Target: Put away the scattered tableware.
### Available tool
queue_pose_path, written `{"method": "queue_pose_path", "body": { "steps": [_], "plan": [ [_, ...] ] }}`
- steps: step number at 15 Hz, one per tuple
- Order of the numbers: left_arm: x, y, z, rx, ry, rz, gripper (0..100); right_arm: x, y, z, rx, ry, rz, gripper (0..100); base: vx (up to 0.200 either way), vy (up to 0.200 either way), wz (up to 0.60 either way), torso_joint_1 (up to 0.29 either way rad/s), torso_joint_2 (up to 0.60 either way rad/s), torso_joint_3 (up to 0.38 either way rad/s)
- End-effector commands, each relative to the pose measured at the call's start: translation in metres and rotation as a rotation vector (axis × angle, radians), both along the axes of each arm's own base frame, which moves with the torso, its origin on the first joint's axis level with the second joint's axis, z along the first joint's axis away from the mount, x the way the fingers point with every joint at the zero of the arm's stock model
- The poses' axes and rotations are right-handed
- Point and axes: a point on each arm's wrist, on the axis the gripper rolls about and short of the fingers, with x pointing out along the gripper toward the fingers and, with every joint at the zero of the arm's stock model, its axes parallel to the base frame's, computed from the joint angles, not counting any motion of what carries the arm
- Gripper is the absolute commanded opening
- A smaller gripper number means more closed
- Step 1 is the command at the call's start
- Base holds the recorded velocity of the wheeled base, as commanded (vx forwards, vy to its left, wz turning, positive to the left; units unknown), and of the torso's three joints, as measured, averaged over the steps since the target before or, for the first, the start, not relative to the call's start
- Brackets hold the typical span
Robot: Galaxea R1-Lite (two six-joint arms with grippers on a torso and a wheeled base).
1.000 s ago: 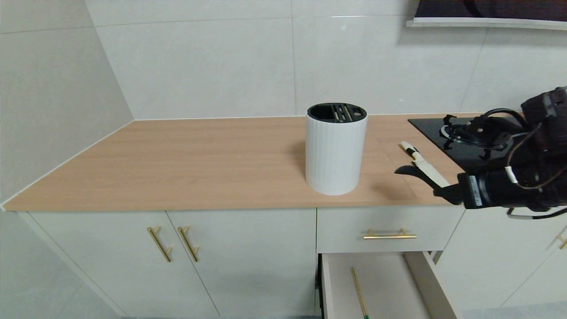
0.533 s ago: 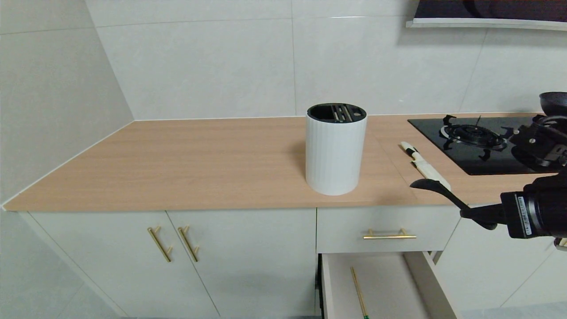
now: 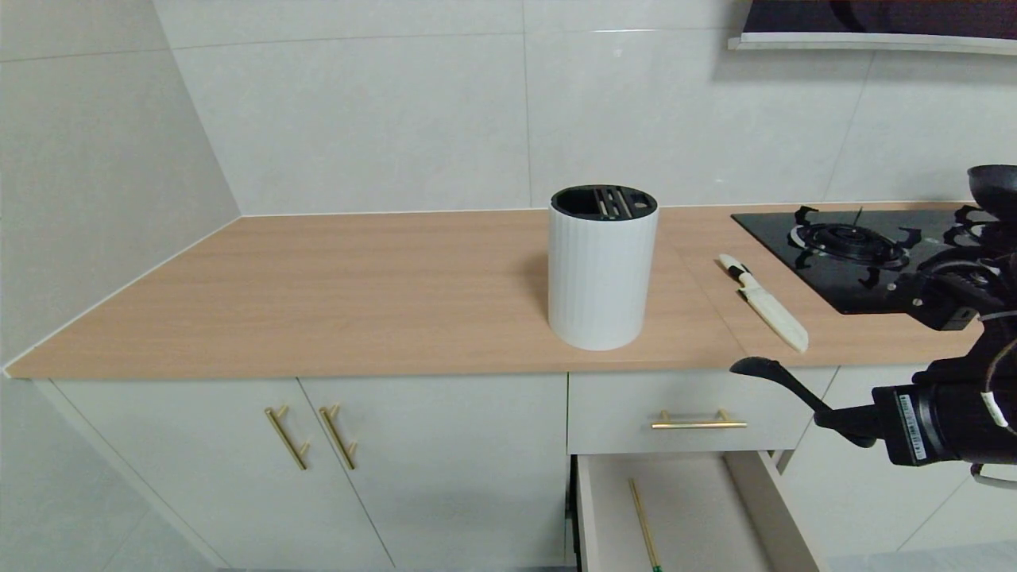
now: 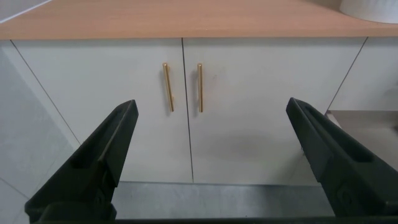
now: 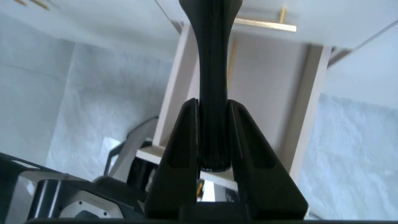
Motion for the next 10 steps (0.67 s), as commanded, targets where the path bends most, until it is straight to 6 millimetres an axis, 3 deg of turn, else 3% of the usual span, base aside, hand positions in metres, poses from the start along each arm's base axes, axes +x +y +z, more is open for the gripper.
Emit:
{"method": "queue_pose_path", "body": {
  "steps": [1, 4, 10],
  "plan": [
    [0.0001, 0.0000, 0.0001, 0.000, 0.001, 0.001, 100, 0.0075, 0.0024, -0.0093, -0.020, 0.039, -0.006, 0, 0.000, 0.000, 0.00, 0.000, 0.00, 0.000],
    [0.0001, 0.0000, 0.0001, 0.000, 0.001, 0.001, 100, 0.0093, 0.0029, -0.0122, -0.025, 0.046, -0.009, 0, 0.000, 0.000, 0.00, -0.020, 0.05, 0.033],
    [0.0001, 0.0000, 0.0001, 0.000, 0.001, 0.001, 100, 0.0099, 0.0031, -0.0162, -0.032, 0.061, -0.008, 0, 0.000, 0.000, 0.00, -0.181, 0.43, 0.260]
  ]
}}
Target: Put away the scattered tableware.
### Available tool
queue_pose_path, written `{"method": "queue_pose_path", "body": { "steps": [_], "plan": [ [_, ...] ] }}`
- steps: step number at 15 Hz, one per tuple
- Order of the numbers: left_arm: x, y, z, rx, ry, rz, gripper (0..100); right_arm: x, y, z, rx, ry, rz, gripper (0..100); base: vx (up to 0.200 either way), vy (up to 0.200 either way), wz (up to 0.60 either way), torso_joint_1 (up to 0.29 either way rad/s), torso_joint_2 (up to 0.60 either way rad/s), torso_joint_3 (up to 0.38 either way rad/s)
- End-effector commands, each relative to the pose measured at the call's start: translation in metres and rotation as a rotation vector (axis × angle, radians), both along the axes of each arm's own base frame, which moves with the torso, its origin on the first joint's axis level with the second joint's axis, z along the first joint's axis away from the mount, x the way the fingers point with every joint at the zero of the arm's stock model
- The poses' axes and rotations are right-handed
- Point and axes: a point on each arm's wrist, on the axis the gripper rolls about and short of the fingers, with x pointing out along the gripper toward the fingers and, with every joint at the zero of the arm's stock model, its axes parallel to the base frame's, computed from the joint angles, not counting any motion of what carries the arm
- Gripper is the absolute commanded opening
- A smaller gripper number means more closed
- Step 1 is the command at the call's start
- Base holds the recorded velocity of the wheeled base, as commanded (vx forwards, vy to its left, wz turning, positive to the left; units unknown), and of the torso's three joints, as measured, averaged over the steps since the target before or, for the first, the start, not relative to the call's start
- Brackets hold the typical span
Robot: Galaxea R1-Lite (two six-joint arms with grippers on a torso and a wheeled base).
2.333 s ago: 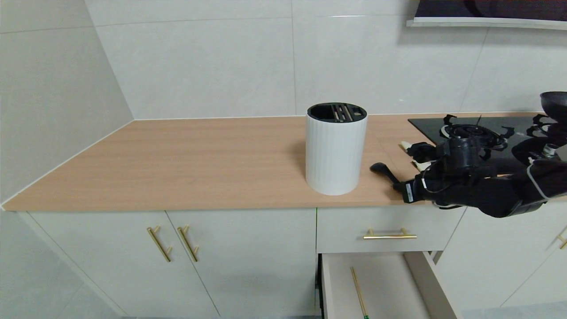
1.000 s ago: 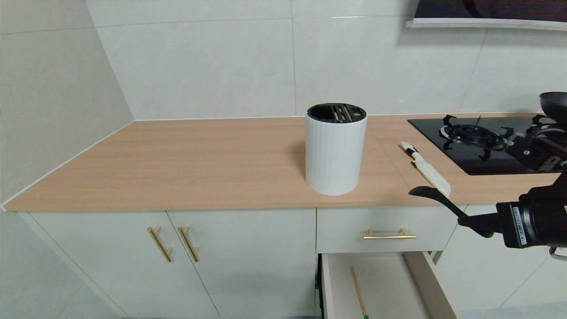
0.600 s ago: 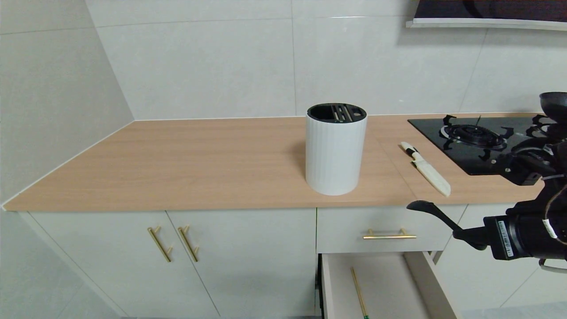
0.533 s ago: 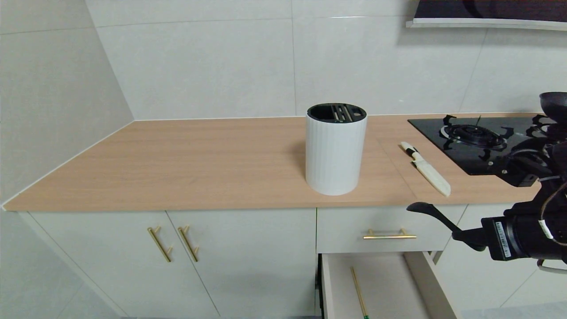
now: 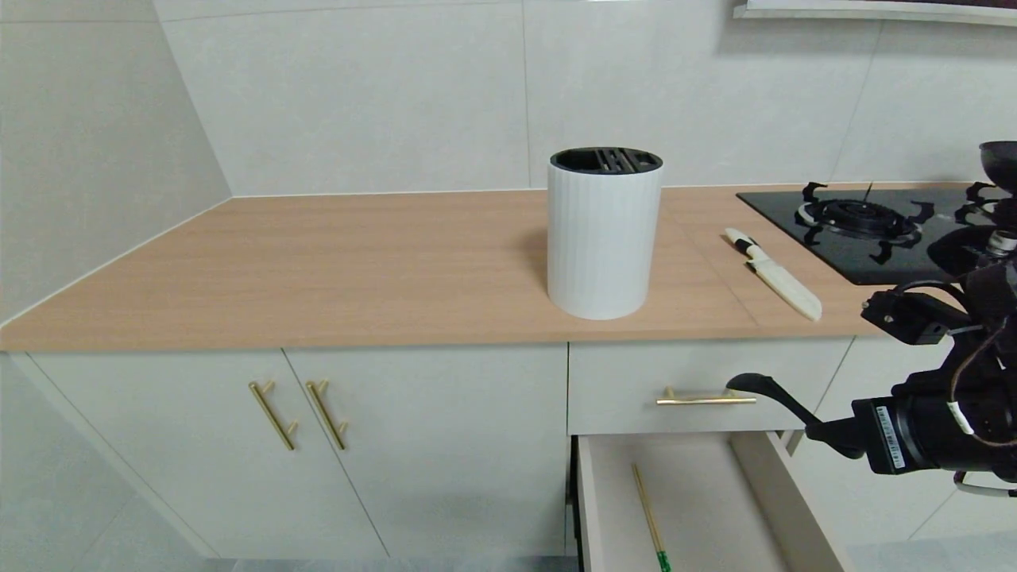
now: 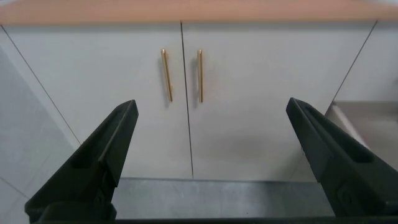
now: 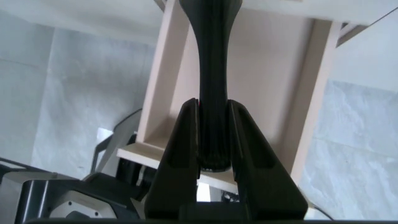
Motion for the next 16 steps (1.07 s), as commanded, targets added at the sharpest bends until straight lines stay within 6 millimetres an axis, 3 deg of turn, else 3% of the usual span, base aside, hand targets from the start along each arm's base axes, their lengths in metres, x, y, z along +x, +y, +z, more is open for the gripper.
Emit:
{"method": "queue_pose_path", "body": {
  "steps": [1, 10, 16],
  "plan": [
    [0.000, 0.000, 0.000, 0.000, 0.001, 0.001, 100, 0.002, 0.001, -0.004, -0.006, 0.016, 0.000, 0, 0.000, 0.000, 0.00, -0.203, 0.50, 0.295],
    [0.000, 0.000, 0.000, 0.000, 0.001, 0.001, 100, 0.005, 0.003, -0.014, -0.019, 0.049, 0.008, 0, 0.000, 0.000, 0.00, -0.169, 0.47, 0.300],
    [0.000, 0.000, 0.000, 0.000, 0.001, 0.001, 100, 0.005, 0.005, -0.018, -0.026, 0.064, 0.020, 0, 0.000, 0.000, 0.00, -0.091, 0.37, 0.271]
  ]
}}
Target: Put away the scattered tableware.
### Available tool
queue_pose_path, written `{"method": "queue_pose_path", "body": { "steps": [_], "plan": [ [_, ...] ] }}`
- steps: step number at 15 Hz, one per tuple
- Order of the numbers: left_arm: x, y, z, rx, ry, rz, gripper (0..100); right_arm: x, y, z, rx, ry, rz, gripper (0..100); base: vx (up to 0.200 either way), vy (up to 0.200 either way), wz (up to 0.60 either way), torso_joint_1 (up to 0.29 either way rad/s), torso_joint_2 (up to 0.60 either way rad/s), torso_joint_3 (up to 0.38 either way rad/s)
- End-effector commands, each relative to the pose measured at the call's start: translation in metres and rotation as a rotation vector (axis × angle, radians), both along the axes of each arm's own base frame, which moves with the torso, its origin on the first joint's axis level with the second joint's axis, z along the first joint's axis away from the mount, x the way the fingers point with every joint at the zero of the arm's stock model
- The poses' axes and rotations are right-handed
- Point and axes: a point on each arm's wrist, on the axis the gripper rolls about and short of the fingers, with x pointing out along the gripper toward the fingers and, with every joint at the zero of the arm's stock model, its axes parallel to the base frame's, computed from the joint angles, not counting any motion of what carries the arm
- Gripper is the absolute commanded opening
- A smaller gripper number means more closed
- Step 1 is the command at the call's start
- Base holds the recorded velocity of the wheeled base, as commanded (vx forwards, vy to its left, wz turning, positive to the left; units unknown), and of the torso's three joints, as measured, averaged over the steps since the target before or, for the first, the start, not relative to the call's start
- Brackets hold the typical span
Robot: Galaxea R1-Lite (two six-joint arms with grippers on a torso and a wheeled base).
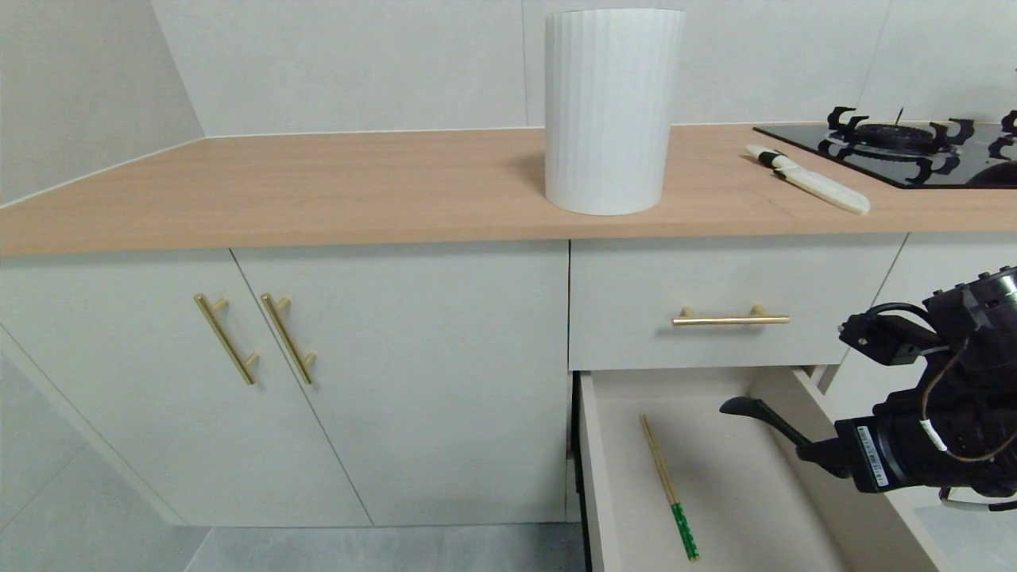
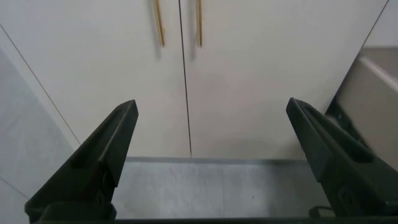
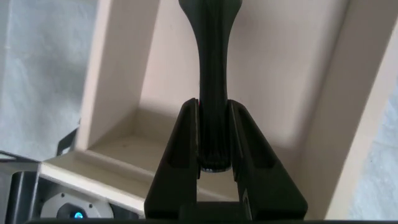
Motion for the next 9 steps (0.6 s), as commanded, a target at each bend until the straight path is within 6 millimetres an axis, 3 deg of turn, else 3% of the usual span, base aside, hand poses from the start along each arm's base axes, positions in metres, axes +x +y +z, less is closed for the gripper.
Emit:
{"method": "queue_pose_path", "body": {
  "steps": [1, 5, 9],
  "plan": [
    [0.000, 0.000, 0.000, 0.000, 0.001, 0.001, 100, 0.000, 0.001, -0.001, -0.001, 0.005, 0.006, 0, 0.000, 0.000, 0.00, -0.036, 0.09, 0.061],
    [0.000, 0.000, 0.000, 0.000, 0.001, 0.001, 100, 0.001, 0.002, -0.002, -0.001, 0.007, 0.008, 0, 0.000, 0.000, 0.00, -0.005, 0.02, 0.009],
    [0.000, 0.000, 0.000, 0.000, 0.001, 0.001, 100, 0.025, 0.011, -0.020, 0.001, 0.026, -0.007, 0, 0.000, 0.000, 0.00, 0.000, 0.00, 0.000]
  ]
}}
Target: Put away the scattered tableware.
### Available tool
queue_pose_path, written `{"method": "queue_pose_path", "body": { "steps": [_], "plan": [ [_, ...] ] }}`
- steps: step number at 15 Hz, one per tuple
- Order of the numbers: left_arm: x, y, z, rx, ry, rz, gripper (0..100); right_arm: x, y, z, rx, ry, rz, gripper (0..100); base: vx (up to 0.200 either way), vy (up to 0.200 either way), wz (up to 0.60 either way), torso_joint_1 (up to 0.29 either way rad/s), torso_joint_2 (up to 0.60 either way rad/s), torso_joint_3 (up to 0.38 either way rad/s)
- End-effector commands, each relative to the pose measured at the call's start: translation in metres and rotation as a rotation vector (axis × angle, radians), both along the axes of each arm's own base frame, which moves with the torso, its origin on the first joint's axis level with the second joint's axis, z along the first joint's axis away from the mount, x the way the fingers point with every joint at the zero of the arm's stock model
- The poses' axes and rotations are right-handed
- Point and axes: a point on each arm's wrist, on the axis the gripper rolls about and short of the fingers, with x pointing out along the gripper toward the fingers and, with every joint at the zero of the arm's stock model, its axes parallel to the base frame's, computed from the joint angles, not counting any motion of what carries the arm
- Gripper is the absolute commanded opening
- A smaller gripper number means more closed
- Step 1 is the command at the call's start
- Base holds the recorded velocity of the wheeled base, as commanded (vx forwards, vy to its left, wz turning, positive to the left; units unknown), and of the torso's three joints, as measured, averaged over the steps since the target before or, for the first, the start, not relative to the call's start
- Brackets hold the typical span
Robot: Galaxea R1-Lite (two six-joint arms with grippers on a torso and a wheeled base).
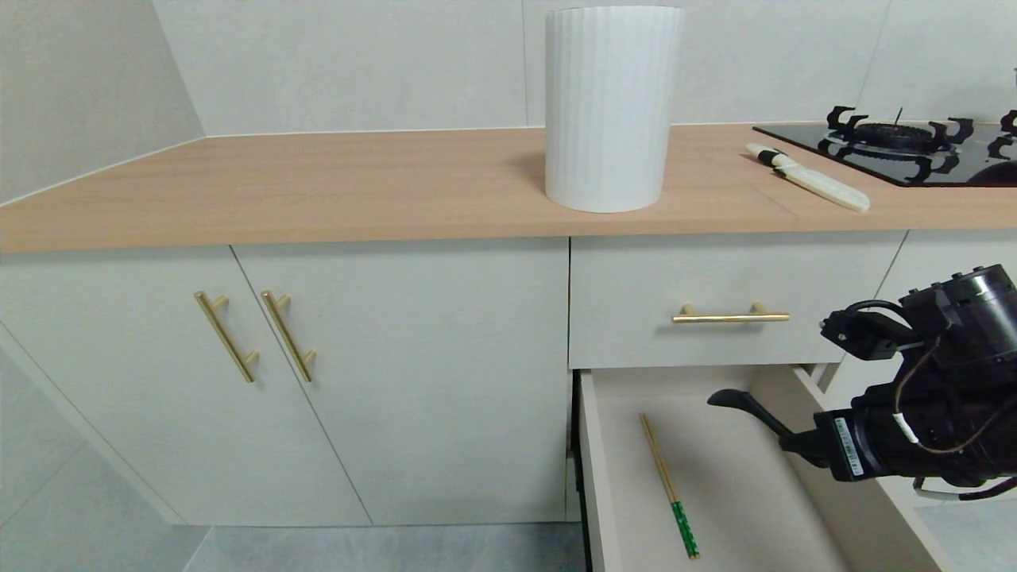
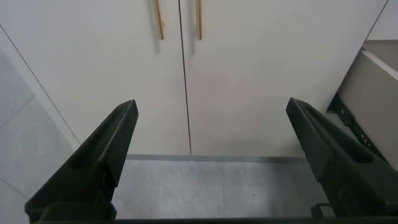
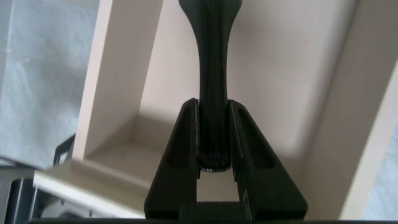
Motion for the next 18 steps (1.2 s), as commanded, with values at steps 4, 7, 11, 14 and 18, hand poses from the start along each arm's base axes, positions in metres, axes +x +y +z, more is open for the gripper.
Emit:
{"method": "queue_pose_path", "body": {
  "steps": [4, 7, 11, 14, 18],
  "plan": [
    [0.000, 0.000, 0.000, 0.000, 0.001, 0.001, 100, 0.044, 0.014, -0.056, -0.067, 0.111, -0.107, 0, 0.000, 0.000, 0.00, 0.000, 0.00, 0.000],
    [0.000, 0.000, 0.000, 0.000, 0.001, 0.001, 100, 0.062, 0.020, -0.097, -0.138, 0.166, -0.140, 0, 0.000, 0.000, 0.00, 0.000, 0.00, 0.000],
    [0.000, 0.000, 0.000, 0.000, 0.001, 0.001, 100, 0.080, 0.026, -0.155, -0.181, 0.170, -0.166, 0, 0.000, 0.000, 0.00, 0.000, 0.00, 0.000],
    [0.000, 0.000, 0.000, 0.000, 0.001, 0.001, 100, 0.085, 0.027, -0.176, -0.199, 0.174, -0.178, 0, 0.000, 0.000, 0.00, 0.000, 0.00, 0.000],
    [0.000, 0.000, 0.000, 0.000, 0.001, 0.001, 100, 0.087, 0.028, -0.196, -0.215, 0.206, -0.176, 0, 0.000, 0.000, 0.00, 0.000, 0.00, 0.000]
  ]
}}
